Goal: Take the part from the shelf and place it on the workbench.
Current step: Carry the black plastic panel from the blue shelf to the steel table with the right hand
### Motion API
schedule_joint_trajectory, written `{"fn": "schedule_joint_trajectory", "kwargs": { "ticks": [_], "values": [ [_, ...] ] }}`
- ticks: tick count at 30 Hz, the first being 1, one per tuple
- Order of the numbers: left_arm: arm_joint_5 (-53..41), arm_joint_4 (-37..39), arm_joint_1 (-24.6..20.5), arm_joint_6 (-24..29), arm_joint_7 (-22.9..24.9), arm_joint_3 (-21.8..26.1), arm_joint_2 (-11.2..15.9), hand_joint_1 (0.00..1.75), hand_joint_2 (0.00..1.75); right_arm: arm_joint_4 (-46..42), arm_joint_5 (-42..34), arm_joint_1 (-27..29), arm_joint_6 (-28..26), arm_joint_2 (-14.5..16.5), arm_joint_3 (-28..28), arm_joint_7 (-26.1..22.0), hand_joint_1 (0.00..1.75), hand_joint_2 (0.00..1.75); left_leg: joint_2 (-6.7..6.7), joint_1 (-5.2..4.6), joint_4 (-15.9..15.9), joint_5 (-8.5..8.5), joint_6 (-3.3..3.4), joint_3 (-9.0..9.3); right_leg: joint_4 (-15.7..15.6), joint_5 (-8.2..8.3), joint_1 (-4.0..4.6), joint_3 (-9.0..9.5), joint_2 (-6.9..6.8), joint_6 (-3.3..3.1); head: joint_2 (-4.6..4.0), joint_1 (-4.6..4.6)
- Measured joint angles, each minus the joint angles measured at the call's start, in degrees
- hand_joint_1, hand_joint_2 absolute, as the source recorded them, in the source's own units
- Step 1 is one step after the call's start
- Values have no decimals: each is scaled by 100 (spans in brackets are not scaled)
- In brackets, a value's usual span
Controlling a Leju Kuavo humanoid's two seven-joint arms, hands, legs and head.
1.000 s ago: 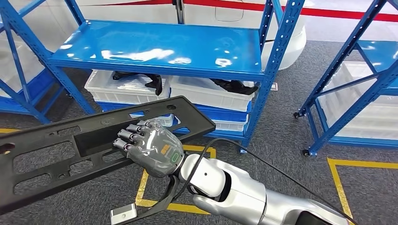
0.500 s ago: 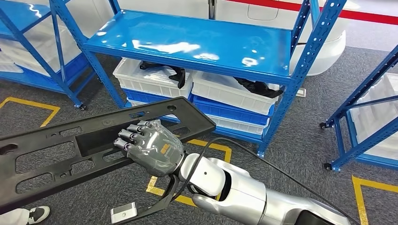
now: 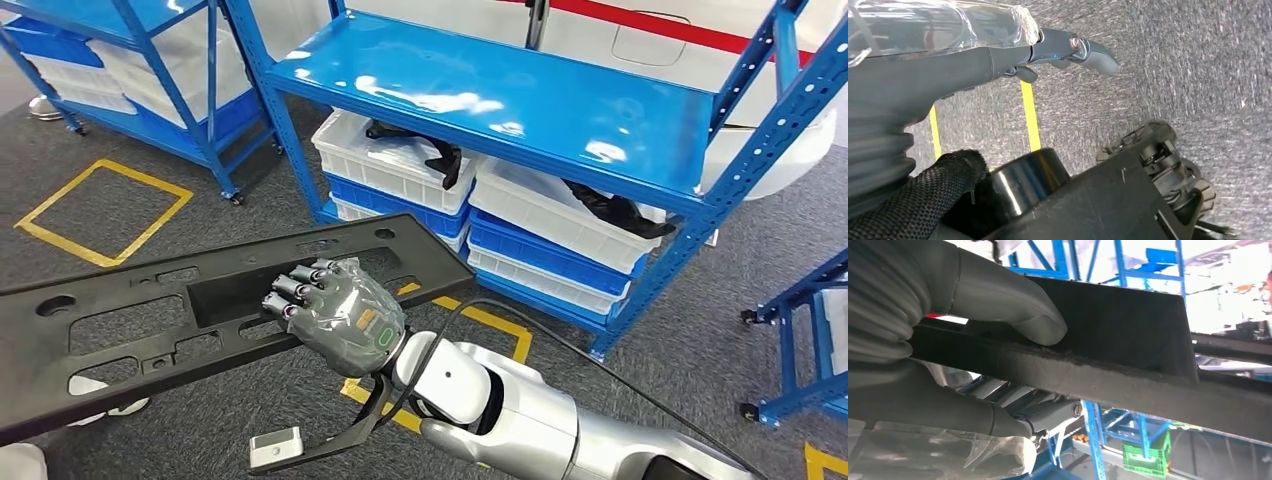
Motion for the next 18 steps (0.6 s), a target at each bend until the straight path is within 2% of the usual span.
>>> {"fn": "schedule_joint_trajectory", "kwargs": {
  "ticks": [1, 2, 3, 4, 6, 7, 8, 10, 11, 12, 13, 15, 16, 17, 18],
  "values": [
    [-4, 0, -15, 8, -4, -1, 7, 0, 175, -22, 11, -1, 25, -7, -4, 11, 175, 175, -57, 2, 42, -9, -38, -46, -186, 48, -21, 72, 112, -4, 1, 0],
    [-16, 0, -26, 10, -9, -1, 14, 0, 175, -40, 23, -2, 54, -13, -7, 17, 175, 175, -118, 9, 68, -6, -74, -96, -244, 38, -25, 82, 170, -25, 1, -1],
    [-38, -1, -33, 6, -15, -2, 16, 0, 175, -56, 32, -3, 79, -19, -8, 17, 175, 175, -178, 23, 83, 5, -103, -134, -248, 43, -19, 64, 117, -63, 1, -3],
    [-66, -1, -33, 3, -20, -4, 14, 0, 175, -68, 37, -4, 103, -26, -8, 19, 175, 175, -159, 34, 91, 7, -130, -159, -245, 50, -8, 60, 42, -95, 1, -1],
    [-128, -1, -38, -3, -21, -13, -1, 0, 175, -96, 46, -11, 131, -31, -12, 27, 175, 175, 104, 25, 344, -125, -181, -286, -254, 57, -4, 72, -102, -163, 0, -15],
    [-145, -1, -47, -3, -26, -17, -9, 0, 175, -112, 50, -15, 136, -33, -14, 30, 175, 175, 280, 16, 650, -276, -203, -423, -256, 53, 3, 78, -175, -187, 0, -22],
    [-156, -1, -60, -3, -36, -21, -17, 0, 175, -124, 53, -16, 139, -38, -16, 32, 175, 175, 392, 10, 1059, -459, -221, -606, -256, 45, 15, 82, -253, -208, -1, -31],
    [-157, -7, -78, -3, -55, -21, -29, 0, 175, -139, 44, -13, 139, -52, -17, 38, 175, 175, 430, 12, 1750, -711, -227, -888, -255, 27, 38, 92, -416, -230, -1, -32],
    [-157, -10, -78, 2, -61, -21, -38, 0, 175, -145, 30, -11, 132, -59, -17, 45, 175, 175, 433, 10, 1826, -704, -214, -891, -255, 18, 49, 102, -491, -238, -1, -33],
    [-162, -13, -70, 10, -55, -22, -49, 0, 175, -159, 8, -10, 120, -63, -17, 51, 175, 175, 452, 3, 1647, -589, -187, -768, -255, 9, 63, 115, -558, -243, -1, -33],
    [-168, -14, -57, 20, -46, -24, -57, 0, 175, -181, -16, -10, 106, -66, -17, 57, 175, 175, 507, -14, 1285, -411, -144, -565, -257, -1, 77, 130, -617, -245, 0, -33],
    [-179, -12, -24, 39, -13, -29, -65, 0, 175, -242, -66, -11, 88, -73, -20, 55, 175, 175, 794, -107, 492, -149, -27, -166, -270, -16, 109, 149, -730, -239, 0, -33],
    [-179, -10, -11, 43, 0, -31, -59, 0, 175, -272, -96, -11, 90, -84, -21, 54, 175, 175, 911, -156, 250, -111, 23, -61, -276, -18, 123, 146, -783, -227, 0, -32],
    [-179, -9, -1, 45, 10, -32, -52, 0, 175, -294, -137, -7, 108, -96, -21, 53, 175, 175, 971, -196, 135, -124, 56, -25, -284, -18, 136, 141, -849, -214, 0, -31],
    [-177, -7, 4, 45, 13, -32, -46, 0, 175, -309, -182, -5, 139, -105, -21, 52, 175, 175, 928, -215, 94, -124, 74, -29, -292, -16, 148, 140, -923, -196, 0, -29]
  ]
}}
